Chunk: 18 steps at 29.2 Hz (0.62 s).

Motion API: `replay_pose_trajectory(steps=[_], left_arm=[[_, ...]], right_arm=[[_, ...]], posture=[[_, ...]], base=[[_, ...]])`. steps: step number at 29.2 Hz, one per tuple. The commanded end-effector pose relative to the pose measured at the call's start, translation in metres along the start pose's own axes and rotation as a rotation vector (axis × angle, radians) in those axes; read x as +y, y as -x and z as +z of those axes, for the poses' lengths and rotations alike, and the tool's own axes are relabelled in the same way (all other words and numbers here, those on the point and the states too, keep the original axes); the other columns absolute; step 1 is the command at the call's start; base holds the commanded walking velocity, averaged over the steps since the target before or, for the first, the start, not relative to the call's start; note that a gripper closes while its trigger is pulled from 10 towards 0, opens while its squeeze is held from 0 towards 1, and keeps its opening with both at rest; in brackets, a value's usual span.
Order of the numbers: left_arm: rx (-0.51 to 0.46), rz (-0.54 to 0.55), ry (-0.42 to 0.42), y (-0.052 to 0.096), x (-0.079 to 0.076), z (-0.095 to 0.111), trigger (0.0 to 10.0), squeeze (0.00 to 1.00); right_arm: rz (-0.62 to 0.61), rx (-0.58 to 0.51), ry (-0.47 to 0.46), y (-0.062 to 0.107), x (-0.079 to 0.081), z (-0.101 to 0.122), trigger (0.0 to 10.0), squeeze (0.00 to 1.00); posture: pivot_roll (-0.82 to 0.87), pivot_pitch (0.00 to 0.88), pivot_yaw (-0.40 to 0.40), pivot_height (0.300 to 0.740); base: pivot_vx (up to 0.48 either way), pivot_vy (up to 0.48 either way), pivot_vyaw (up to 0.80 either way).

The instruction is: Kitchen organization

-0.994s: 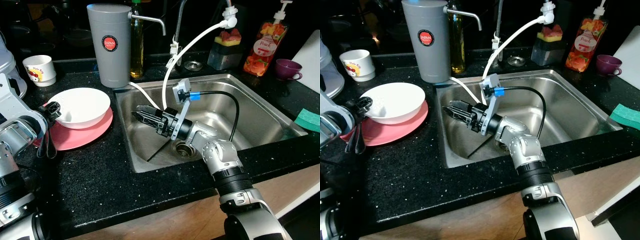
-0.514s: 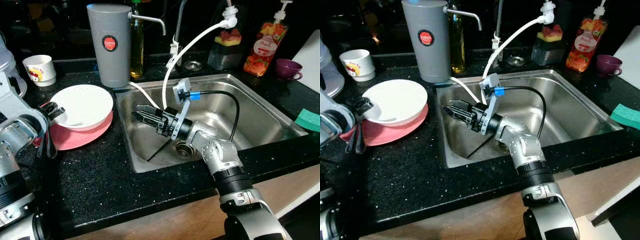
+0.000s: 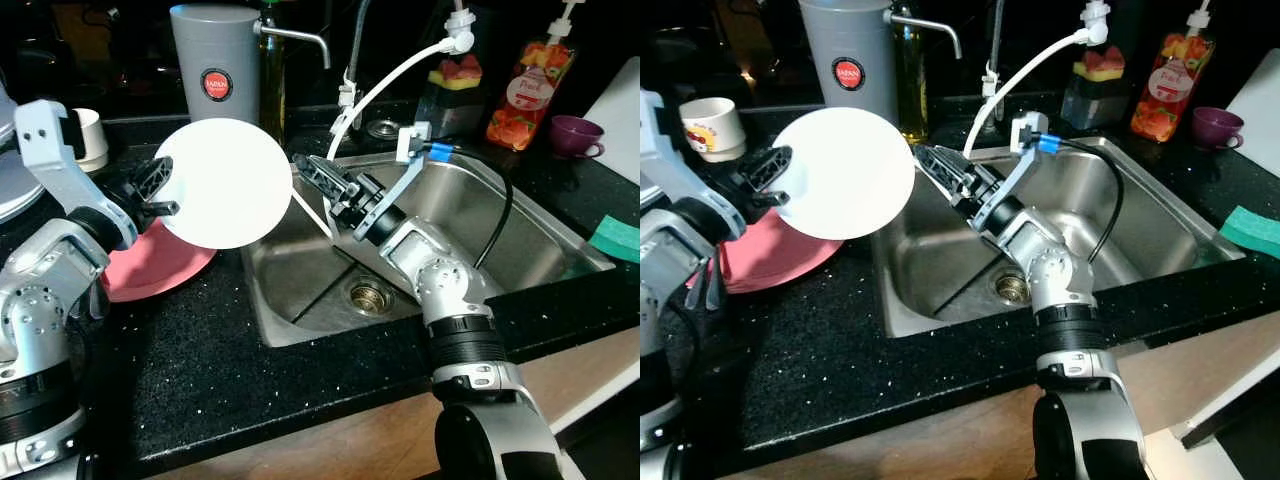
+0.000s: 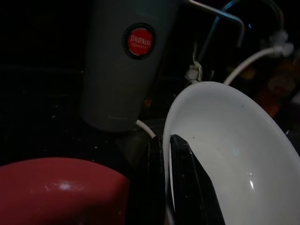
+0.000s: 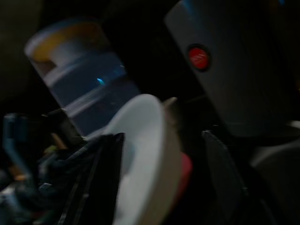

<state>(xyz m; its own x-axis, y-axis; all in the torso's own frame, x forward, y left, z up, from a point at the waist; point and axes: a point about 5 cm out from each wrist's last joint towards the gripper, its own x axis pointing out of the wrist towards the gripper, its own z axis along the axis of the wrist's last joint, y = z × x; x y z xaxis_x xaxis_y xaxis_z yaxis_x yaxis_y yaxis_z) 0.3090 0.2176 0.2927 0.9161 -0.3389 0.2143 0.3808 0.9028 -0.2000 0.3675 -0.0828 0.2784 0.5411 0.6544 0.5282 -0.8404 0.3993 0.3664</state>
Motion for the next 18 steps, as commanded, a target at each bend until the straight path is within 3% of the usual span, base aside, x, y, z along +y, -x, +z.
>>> replay_pose_trajectory(steps=[1, 5, 6, 10, 18], left_arm=[[0.003, -0.014, -0.051, 0.002, -0.002, 0.000, 0.0, 0.00], [-0.001, -0.045, -0.061, 0.002, -0.007, -0.002, 0.0, 0.00], [-0.007, -0.067, -0.058, 0.001, -0.011, -0.001, 0.0, 0.00], [-0.017, -0.099, -0.062, -0.001, -0.016, -0.001, 0.0, 0.00], [-0.024, -0.110, -0.077, 0.001, -0.017, -0.001, 0.0, 0.00]], right_arm=[[0.036, 0.004, -0.038, 0.000, 0.005, -0.002, 10.0, 1.00], [0.079, 0.043, -0.023, -0.001, 0.012, -0.007, 10.0, 1.00], [0.111, 0.102, 0.029, -0.001, 0.016, -0.015, 10.0, 0.00], [0.099, 0.178, 0.106, -0.002, 0.017, -0.026, 10.0, 0.00], [0.041, 0.172, 0.130, -0.002, 0.013, -0.023, 10.0, 0.00]], posture=[[0.03, 0.058, -0.016, 0.740], [0.03, 0.052, -0.014, 0.740], [0.03, 0.048, -0.014, 0.740], [0.03, 0.042, -0.014, 0.740], [0.03, 0.041, -0.015, 0.740]], base=[[0.000, 0.000, 0.00], [0.000, 0.000, 0.00], [0.000, 0.000, 0.00], [0.000, 0.000, 0.00], [0.000, 0.000, 0.00]])
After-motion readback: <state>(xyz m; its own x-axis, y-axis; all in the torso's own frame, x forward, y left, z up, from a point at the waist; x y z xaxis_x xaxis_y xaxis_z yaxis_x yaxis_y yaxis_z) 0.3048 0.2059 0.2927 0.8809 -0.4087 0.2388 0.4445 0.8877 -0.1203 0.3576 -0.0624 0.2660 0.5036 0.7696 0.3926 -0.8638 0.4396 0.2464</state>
